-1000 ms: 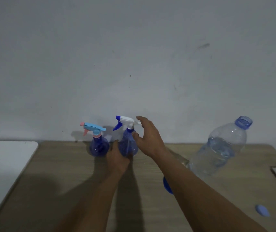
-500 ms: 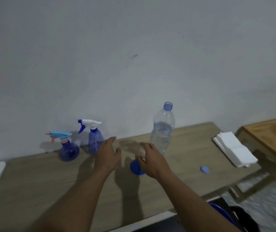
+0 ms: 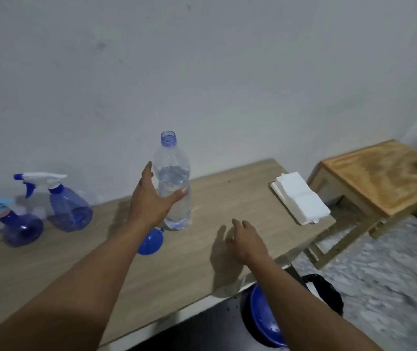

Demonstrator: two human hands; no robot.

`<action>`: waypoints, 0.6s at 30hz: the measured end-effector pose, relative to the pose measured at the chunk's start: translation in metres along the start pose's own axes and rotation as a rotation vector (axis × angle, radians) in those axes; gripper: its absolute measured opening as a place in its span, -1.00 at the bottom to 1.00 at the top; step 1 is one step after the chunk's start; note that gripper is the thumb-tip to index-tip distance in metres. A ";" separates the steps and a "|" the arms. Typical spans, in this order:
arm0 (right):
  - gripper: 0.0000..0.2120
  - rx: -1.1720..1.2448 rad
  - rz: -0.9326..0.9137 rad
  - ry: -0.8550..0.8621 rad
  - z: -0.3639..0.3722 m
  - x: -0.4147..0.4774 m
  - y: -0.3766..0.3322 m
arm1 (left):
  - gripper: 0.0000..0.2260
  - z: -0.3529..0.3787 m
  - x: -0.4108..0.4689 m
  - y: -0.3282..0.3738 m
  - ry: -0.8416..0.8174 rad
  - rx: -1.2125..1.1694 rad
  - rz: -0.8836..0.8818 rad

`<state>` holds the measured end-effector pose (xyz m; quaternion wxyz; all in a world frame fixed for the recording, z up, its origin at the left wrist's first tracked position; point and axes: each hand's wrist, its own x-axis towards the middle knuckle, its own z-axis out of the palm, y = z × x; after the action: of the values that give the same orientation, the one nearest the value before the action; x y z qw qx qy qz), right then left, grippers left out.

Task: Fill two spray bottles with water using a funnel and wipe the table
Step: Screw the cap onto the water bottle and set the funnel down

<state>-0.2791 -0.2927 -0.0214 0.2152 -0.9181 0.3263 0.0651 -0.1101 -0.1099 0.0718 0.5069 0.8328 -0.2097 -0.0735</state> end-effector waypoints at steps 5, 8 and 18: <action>-0.55 -0.114 0.048 -0.028 -0.001 0.016 0.041 | -0.35 0.016 -0.002 -0.004 0.075 0.013 -0.044; -0.66 -0.199 -0.004 -0.054 0.002 0.020 0.056 | -0.42 0.020 -0.003 -0.005 0.108 0.015 -0.064; -0.78 0.246 -0.267 0.146 -0.091 0.022 -0.001 | -0.05 0.033 -0.006 0.020 0.195 -0.043 -0.103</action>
<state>-0.2637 -0.3444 0.0554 0.3081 -0.9223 0.2220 -0.0711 -0.1323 -0.1421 0.0729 0.5384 0.8346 -0.1145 -0.0226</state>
